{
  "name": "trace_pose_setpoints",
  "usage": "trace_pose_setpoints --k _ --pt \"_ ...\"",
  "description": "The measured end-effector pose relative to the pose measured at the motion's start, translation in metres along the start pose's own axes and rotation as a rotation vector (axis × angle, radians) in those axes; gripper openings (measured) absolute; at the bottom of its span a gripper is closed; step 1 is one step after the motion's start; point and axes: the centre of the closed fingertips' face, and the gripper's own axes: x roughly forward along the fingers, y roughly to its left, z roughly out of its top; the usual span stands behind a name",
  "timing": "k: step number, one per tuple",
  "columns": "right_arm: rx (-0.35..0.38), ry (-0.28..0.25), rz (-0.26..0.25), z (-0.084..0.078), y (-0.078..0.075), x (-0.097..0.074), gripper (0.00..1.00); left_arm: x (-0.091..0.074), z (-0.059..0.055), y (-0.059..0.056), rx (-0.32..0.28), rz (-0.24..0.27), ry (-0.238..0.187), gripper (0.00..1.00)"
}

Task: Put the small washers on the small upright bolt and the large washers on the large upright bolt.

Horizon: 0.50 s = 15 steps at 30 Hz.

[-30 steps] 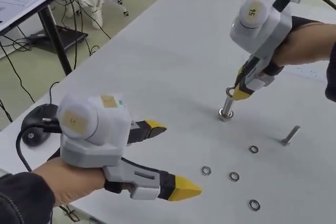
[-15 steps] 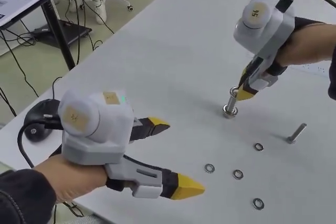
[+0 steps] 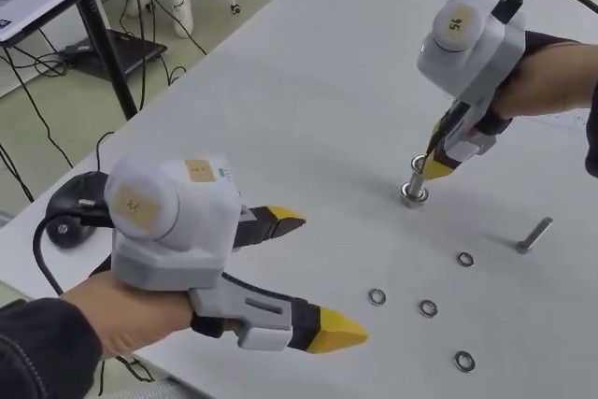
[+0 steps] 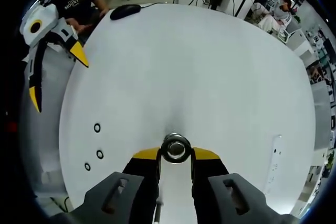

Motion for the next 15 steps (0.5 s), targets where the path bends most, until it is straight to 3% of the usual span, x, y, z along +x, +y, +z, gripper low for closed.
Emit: trace_pose_setpoints --k 15 --pt "0.01 0.012 0.017 -0.004 0.005 0.015 0.23 0.0 -0.002 0.0 -0.006 -0.003 0.004 0.82"
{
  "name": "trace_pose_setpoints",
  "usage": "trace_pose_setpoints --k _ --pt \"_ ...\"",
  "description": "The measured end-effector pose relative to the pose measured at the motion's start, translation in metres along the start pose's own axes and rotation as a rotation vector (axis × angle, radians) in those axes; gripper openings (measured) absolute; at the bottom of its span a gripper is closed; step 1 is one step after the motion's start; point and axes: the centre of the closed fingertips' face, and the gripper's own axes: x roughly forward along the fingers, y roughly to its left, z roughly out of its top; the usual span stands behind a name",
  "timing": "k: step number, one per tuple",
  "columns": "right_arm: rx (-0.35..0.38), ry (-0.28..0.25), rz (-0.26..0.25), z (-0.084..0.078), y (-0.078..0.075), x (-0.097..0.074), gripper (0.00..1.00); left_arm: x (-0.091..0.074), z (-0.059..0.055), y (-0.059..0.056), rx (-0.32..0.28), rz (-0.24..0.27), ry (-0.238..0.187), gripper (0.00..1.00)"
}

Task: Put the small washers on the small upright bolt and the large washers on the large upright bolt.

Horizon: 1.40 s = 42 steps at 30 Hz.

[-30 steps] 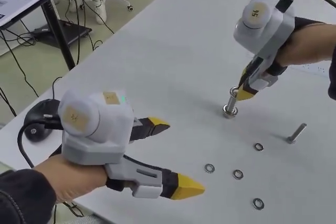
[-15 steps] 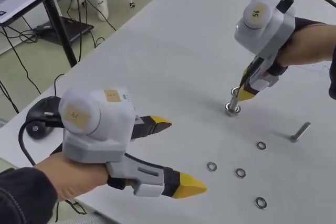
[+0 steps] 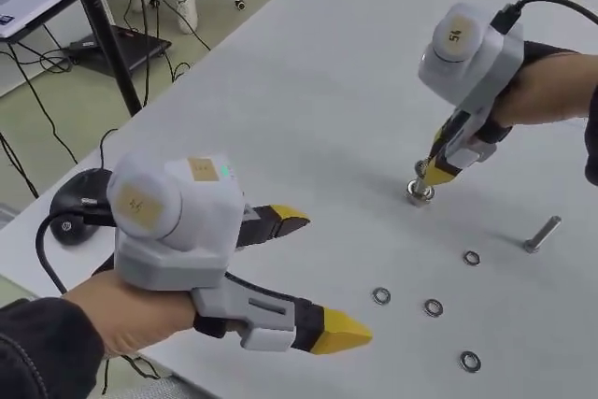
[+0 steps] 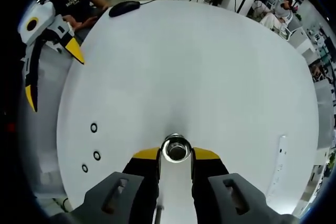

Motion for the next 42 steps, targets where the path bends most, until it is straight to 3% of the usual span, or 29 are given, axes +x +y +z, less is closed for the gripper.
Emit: trace_pose_setpoints --k 14,20,28,42 --pt "0.007 0.014 0.005 -0.006 0.0 0.024 0.23 0.001 -0.002 -0.001 -0.004 -0.002 0.004 0.82" --pt "0.002 0.024 0.003 -0.01 -0.007 0.038 0.23 0.001 -0.001 0.0 -0.013 -0.003 -0.004 0.82" --pt "0.016 0.013 0.01 -0.009 -0.009 0.037 0.23 0.002 0.0 0.001 -0.012 -0.003 -0.005 0.82" --pt "0.011 0.03 0.023 -0.013 0.01 0.033 0.23 0.002 0.0 0.0 -0.008 -0.005 -0.004 0.82"
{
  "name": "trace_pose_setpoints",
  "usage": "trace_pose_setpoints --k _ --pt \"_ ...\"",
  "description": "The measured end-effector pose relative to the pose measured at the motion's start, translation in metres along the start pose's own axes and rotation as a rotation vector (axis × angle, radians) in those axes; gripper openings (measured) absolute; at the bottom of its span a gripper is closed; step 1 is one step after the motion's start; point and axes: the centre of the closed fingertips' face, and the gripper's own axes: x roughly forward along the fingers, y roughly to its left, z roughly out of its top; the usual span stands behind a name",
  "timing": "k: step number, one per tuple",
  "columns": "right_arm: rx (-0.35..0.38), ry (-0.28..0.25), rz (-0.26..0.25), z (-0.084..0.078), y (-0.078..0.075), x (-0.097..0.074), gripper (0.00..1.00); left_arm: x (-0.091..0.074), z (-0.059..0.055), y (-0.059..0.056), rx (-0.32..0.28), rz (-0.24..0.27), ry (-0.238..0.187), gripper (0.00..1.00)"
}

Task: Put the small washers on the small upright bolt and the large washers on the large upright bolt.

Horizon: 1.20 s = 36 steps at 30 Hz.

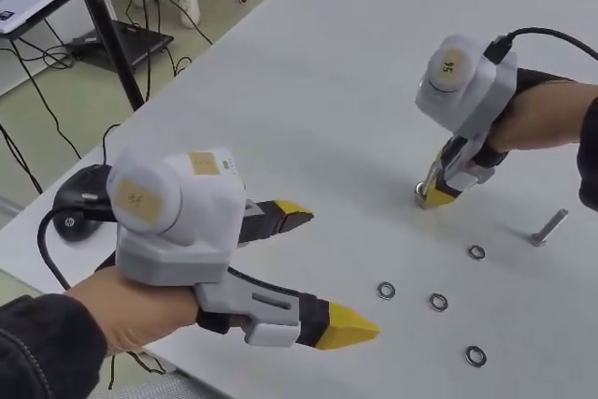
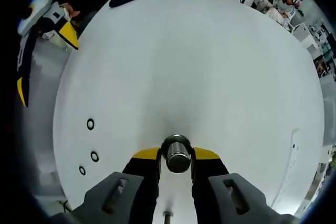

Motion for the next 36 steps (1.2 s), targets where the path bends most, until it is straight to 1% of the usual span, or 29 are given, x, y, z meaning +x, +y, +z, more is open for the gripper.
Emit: trace_pose_setpoints --k 2,11,13,15,16,18,19,22,24,26,31,36 --pt "-0.002 0.003 0.002 0.001 0.004 0.0 0.23 0.0 0.0 -0.001 -0.001 -0.002 0.001 0.82" --pt "0.013 -0.021 -0.023 0.0 0.003 0.0 0.25 -0.001 0.001 -0.001 0.002 0.001 -0.001 0.82" --pt "0.012 -0.018 -0.023 -0.001 0.005 0.001 0.29 -0.001 0.0 -0.001 0.002 0.0 -0.001 0.82" --pt "0.032 -0.036 -0.019 0.001 0.007 0.0 0.32 -0.001 0.0 0.0 0.003 0.001 -0.001 0.82" --pt "0.04 -0.047 -0.011 0.002 0.009 -0.001 0.32 -0.001 0.0 0.0 0.002 0.001 -0.001 0.82" --pt "0.046 -0.053 -0.016 0.002 0.009 -0.004 0.34 -0.001 0.0 0.0 0.003 0.001 0.0 0.82" --pt "0.066 -0.06 -0.004 0.001 0.01 -0.004 0.35 -0.001 0.0 0.0 0.003 0.0 0.0 0.82" --pt "0.07 -0.063 -0.008 -0.001 0.009 -0.006 0.36 -0.001 0.001 0.0 0.005 -0.001 0.001 0.82" --pt "0.082 -0.067 -0.005 -0.002 0.01 -0.008 0.37 -0.001 0.001 -0.001 0.005 -0.003 0.001 0.82" --pt "0.085 -0.07 -0.011 -0.005 0.009 -0.011 0.37 -0.001 0.002 -0.001 0.008 -0.004 0.002 0.82" --pt "0.09 -0.08 -0.027 -0.007 0.01 -0.02 0.38 -0.001 0.004 -0.002 0.013 -0.009 0.0 0.82" --pt "0.098 -0.093 -0.052 -0.01 0.011 -0.036 0.38 -0.001 0.008 -0.003 0.02 -0.012 -0.002 0.82"
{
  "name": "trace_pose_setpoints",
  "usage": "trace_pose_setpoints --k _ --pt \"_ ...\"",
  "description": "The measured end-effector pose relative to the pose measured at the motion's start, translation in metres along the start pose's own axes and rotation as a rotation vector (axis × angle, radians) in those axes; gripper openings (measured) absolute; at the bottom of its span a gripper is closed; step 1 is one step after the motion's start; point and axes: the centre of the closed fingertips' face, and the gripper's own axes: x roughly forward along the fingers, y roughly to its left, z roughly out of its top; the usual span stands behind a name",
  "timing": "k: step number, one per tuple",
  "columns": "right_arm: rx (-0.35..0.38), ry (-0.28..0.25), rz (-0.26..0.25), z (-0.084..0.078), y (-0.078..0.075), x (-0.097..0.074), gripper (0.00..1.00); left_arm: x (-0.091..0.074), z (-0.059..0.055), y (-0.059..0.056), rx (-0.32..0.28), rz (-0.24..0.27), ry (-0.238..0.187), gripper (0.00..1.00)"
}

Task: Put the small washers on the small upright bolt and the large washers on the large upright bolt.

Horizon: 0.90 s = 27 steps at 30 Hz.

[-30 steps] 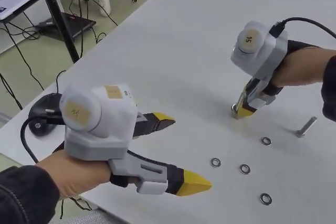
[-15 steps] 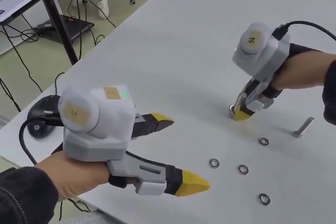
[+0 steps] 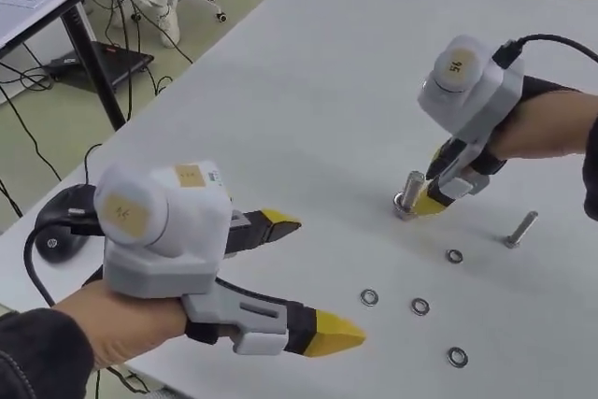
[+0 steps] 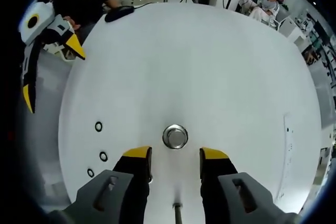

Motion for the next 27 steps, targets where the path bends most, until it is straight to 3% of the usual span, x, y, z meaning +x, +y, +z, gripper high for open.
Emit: trace_pose_setpoints --k 9,14,27 --pt "0.007 -0.024 -0.049 -0.001 0.003 -0.027 0.37 0.0 0.007 -0.003 0.018 -0.008 -0.007 0.82" --pt "0.012 -0.037 -0.069 -0.006 0.002 -0.035 0.36 0.0 0.011 -0.005 0.031 -0.015 -0.013 0.82" --pt "0.037 -0.045 -0.107 -0.027 0.015 -0.054 0.35 0.007 0.02 -0.019 0.073 -0.049 -0.022 0.82"
